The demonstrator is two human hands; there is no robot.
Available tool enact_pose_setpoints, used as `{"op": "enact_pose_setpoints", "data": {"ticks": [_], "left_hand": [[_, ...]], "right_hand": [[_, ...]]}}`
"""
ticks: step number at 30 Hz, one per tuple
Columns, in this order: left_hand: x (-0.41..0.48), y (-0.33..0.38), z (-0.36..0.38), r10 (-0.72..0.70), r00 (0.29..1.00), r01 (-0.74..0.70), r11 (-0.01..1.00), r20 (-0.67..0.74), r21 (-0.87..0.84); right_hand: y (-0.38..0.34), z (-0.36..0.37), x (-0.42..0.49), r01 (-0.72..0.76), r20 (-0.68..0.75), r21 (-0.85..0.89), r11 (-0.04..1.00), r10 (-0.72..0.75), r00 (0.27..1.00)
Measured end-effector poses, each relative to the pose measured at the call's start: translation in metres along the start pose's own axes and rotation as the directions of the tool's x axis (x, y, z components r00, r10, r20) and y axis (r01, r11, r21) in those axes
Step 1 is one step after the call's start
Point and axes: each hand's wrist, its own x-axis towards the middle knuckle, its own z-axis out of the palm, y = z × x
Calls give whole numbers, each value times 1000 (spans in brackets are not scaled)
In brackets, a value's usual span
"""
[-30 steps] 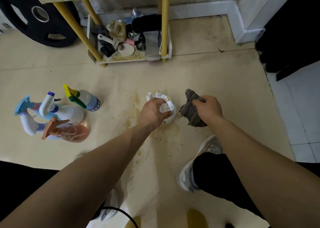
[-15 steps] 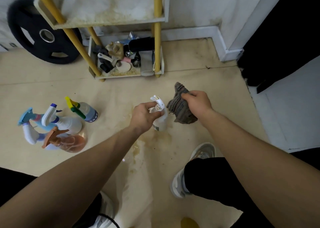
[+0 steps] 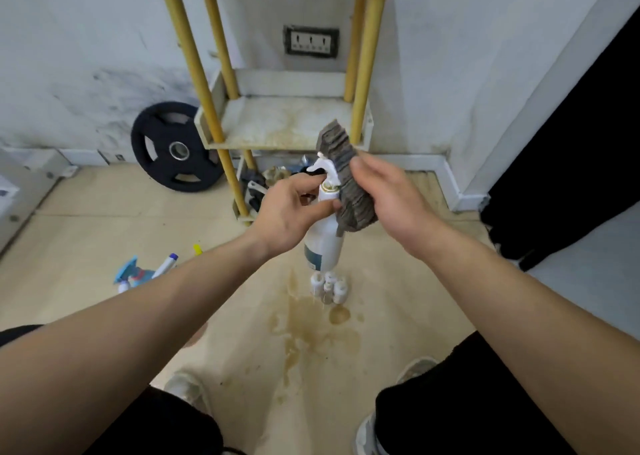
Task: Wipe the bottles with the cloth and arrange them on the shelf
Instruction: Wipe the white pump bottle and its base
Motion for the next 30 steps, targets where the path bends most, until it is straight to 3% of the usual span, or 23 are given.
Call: {"op": "enact_pose_setpoints", "data": {"ticks": [3, 9, 15, 17, 19, 21, 24, 26, 30], "left_hand": [[-1, 11, -20, 15, 999, -14, 1000, -40, 17], [-5, 5, -48, -28, 991, 23, 999, -129, -34], [3, -8, -55, -45, 990, 28, 992, -133, -122], [9, -8, -52, -70, 988, 46, 984, -135, -175], [15, -10, -51, -98, 983, 64, 975, -154, -214], [20, -12, -51, -133, 976, 83, 960, -173, -268], [26, -16, -52, -184, 970, 111, 919, -161, -379], [29, -18, -50, -214, 964, 124, 887, -157, -445], [31, -18, -41, -241, 951, 114, 855, -194, -506]], "right_hand": [[1, 14, 7, 178, 49, -162, 971, -173, 984], [12, 39, 24, 211, 21, -292, 933, -214, 977], [29, 46, 40, 366, 67, -602, 710, -411, 909], [36, 40, 47, 285, 3, -643, 711, -369, 929], [45, 33, 58, 117, -130, -534, 837, -218, 967], [46, 30, 65, 13, -230, -254, 967, -74, 970], [35, 31, 69, 24, -257, 73, 997, -5, 966], [29, 34, 68, 66, -231, 108, 992, -40, 972], [38, 52, 63, 134, -158, -82, 988, -145, 977]]}}
